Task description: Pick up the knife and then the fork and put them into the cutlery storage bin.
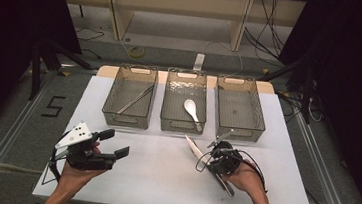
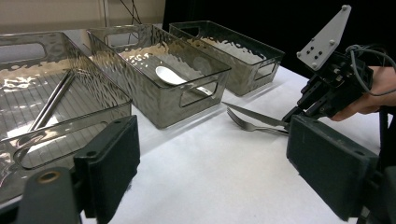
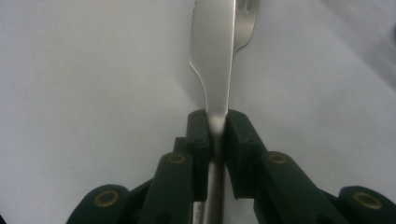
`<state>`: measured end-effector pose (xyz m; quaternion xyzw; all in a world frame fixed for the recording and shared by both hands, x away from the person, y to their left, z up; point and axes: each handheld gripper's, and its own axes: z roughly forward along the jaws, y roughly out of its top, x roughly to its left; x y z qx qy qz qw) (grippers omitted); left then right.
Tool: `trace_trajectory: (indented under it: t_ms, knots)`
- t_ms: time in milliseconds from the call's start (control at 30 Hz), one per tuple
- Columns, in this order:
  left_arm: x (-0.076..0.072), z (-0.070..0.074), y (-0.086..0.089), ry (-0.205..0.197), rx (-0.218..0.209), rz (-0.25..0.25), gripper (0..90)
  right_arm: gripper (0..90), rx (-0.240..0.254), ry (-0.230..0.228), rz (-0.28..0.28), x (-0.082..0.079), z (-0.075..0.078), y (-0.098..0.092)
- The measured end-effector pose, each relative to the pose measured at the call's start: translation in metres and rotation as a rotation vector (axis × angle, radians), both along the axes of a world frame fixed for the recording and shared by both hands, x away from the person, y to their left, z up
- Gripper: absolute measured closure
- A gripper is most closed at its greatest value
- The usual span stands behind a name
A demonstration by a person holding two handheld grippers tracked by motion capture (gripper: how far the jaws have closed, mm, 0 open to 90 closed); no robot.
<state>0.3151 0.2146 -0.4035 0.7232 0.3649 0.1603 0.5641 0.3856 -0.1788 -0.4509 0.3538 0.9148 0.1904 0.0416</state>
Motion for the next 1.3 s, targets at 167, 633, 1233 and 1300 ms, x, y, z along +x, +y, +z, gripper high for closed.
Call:
trace_trajectory:
  t_ms: [167, 633, 1233, 1300]
  knots:
    - [0.0, 0.0, 0.001, 0.0, -0.002, 0.002, 17.0, 81.1, 0.009, -0.018, 0.0, -0.001, 0.006, -0.002]
    - [0.0, 0.0, 0.001, -0.001, -0.01, 0.009, 17.0, 81.2, 0.086, -0.067, -0.039, -0.001, 0.025, -0.02]
    - [0.001, 0.0, 0.002, 0.001, -0.02, 0.015, 17.0, 81.2, 0.198, -0.133, -0.141, 0.033, 0.062, -0.041]
    - [0.001, 0.0, 0.002, 0.001, -0.021, 0.015, 17.0, 81.2, 0.207, -0.146, -0.159, 0.041, 0.068, -0.045]
